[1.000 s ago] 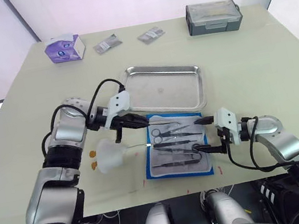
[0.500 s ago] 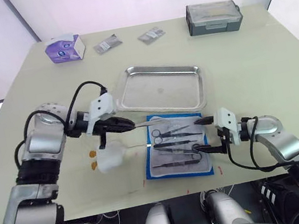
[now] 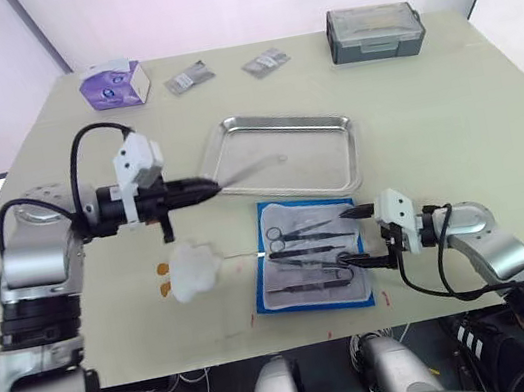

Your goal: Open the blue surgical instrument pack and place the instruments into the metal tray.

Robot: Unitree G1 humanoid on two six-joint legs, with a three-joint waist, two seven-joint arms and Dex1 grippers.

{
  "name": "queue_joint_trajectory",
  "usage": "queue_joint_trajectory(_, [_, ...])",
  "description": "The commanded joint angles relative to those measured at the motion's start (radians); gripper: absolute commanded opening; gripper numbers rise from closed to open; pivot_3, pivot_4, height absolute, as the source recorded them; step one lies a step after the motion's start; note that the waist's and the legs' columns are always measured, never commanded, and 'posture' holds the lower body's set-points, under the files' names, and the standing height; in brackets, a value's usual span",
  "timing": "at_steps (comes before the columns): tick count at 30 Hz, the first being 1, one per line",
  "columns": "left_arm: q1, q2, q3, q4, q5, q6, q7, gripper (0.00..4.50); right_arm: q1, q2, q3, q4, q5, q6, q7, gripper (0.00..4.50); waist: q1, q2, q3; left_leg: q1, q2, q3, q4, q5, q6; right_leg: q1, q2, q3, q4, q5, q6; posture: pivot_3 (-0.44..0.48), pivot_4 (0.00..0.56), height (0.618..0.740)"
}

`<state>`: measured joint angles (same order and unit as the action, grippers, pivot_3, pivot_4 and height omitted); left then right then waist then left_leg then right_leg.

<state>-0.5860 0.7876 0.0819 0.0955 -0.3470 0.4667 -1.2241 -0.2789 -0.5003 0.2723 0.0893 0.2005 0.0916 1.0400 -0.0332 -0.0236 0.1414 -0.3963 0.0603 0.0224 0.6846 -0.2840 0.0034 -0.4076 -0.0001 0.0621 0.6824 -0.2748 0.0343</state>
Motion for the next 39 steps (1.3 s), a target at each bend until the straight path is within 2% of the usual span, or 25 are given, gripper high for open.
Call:
queue_joint_trajectory(1, [-0.037,-0.042,0.045,-0.043,0.02,0.065,0.201,0.03,0.047,-0.014,0.074,0.08,-0.088,0.048,-0.002,4.5,-0.001,0.0,0.0,0.0,0.0,0.0,0.0,0.0,0.0,0.0,0.0,0.0,0.0,0.0,0.0,0.0,0.15,0.731])
queue_joint_trajectory(4, [-0.039,-0.099,0.033,-0.083,0.051,0.155,0.37,0.03,0.049,-0.016,0.076,0.079,-0.088,0.048,-0.002,4.5,-0.001,0.0,0.0,0.0,0.0,-0.001,0.0,0.0,0.0,0.0,0.0,0.0,0.0,0.0,0.0,0.0,0.15,0.731])
queue_joint_trajectory(8, [-0.033,-0.16,-0.002,-0.116,0.074,0.231,0.493,0.03,0.053,-0.017,0.076,0.076,-0.087,0.046,-0.001,4.5,-0.001,0.0,0.0,0.0,0.0,-0.002,0.0,0.0,0.0,0.0,0.0,0.0,0.0,0.0,0.0,0.0,0.15,0.731])
queue_joint_trajectory(11, [-0.052,-0.283,0.001,-0.112,0.09,0.285,0.659,0.03,0.049,-0.016,0.073,0.081,-0.086,0.046,-0.003,4.5,0.003,-0.001,-0.001,0.001,0.0,-0.002,0.0,0.0,0.0,0.002,-0.001,0.0,0.0,0.0,0.0,0.0,0.15,0.731])
queue_joint_trajectory(15, [-0.057,-0.396,-0.043,-0.119,0.148,0.307,0.809,0.03,0.042,-0.017,0.071,0.09,-0.086,0.042,-0.001,4.5,0.001,-0.002,-0.002,0.003,0.0,-0.002,0.0,0.0,0.0,0.004,-0.001,0.0,-0.001,0.0,0.0,0.0,0.15,0.731])
queue_joint_trajectory(20, [-0.079,-0.467,-0.064,-0.046,0.226,0.279,0.945,0.03,0.044,-0.015,0.07,0.09,-0.085,0.04,-0.006,4.5,0.001,-0.002,-0.002,0.004,0.0,-0.002,0.0,0.0,0.0,0.005,-0.001,0.0,-0.002,0.0,0.0,0.0,0.15,0.731])
queue_joint_trajectory(23, [-0.084,-0.485,-0.065,-0.019,0.251,0.278,0.994,0.03,0.049,-0.013,0.072,0.086,-0.085,0.042,-0.009,4.5,0.001,-0.002,-0.002,0.004,-0.001,-0.002,-0.001,0.0,0.0,0.005,-0.001,0.0,-0.002,0.0,0.0,0.0,0.15,0.731])
queue_joint_trajectory(27, [-0.131,-0.465,-0.066,0.089,0.3,0.322,1.057,0.03,0.052,-0.013,0.07,0.082,-0.084,0.044,-0.013,4.5,0.001,-0.002,-0.002,0.004,-0.001,-0.002,-0.001,0.0,0.0,0.005,-0.001,-0.001,-0.002,0.0,0.0,0.0,0.15,0.731])
queue_joint_trajectory(39, [-0.192,-0.463,-0.088,0.219,0.323,0.323,1.034,0.03,0.054,-0.01,0.07,0.08,-0.085,0.043,-0.018,4.5,0.001,-0.002,-0.002,0.004,-0.001,-0.001,-0.001,0.0,0.0,0.005,-0.001,-0.001,-0.002,0.0,0.0,0.0,0.15,0.731])
